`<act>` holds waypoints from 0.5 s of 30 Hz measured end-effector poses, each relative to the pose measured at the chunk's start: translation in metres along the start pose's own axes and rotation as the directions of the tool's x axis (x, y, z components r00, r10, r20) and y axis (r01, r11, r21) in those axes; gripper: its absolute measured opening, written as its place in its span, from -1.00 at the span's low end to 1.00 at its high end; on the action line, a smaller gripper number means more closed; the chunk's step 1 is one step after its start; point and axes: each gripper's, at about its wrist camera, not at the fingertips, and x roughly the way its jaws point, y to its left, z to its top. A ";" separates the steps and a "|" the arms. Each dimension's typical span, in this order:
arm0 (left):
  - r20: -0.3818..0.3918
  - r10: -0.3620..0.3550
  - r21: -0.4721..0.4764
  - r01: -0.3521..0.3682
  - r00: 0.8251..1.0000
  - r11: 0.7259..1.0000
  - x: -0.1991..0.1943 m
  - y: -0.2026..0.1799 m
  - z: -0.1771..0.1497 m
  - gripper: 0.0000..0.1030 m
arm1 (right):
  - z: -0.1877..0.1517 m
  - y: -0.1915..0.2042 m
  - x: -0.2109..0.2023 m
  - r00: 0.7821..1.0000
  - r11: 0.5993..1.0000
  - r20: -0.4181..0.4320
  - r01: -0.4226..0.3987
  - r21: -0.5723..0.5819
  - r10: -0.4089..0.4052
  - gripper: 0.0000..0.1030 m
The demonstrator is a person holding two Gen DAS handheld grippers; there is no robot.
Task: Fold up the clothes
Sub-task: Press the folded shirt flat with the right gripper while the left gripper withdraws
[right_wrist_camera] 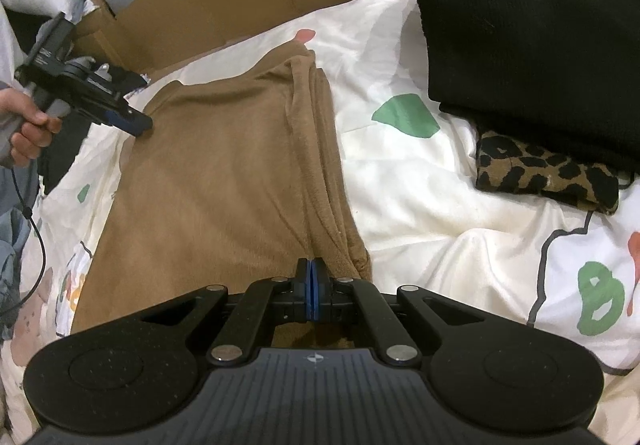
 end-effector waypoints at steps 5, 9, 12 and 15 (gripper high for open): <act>0.028 -0.020 -0.029 0.021 0.999 0.999 0.020 0.010 0.007 -0.63 | 0.001 0.002 -0.002 1.000 0.999 -0.022 0.007 -0.035 -0.008 -0.92; 0.051 -0.016 -0.005 0.017 0.999 1.000 0.024 0.006 0.009 -0.63 | 0.000 0.002 -0.007 0.999 0.999 -0.043 0.013 -0.048 -0.015 -0.92; 0.069 -0.027 -0.017 0.029 0.997 0.999 0.019 0.009 0.006 -0.64 | -0.001 0.003 -0.011 0.998 0.998 -0.059 0.024 -0.053 -0.027 -0.89; 0.094 -0.023 -0.036 0.026 0.995 0.999 0.001 0.008 -0.006 -0.57 | -0.001 0.012 -0.022 0.997 0.994 -0.068 0.027 -0.104 -0.034 -0.66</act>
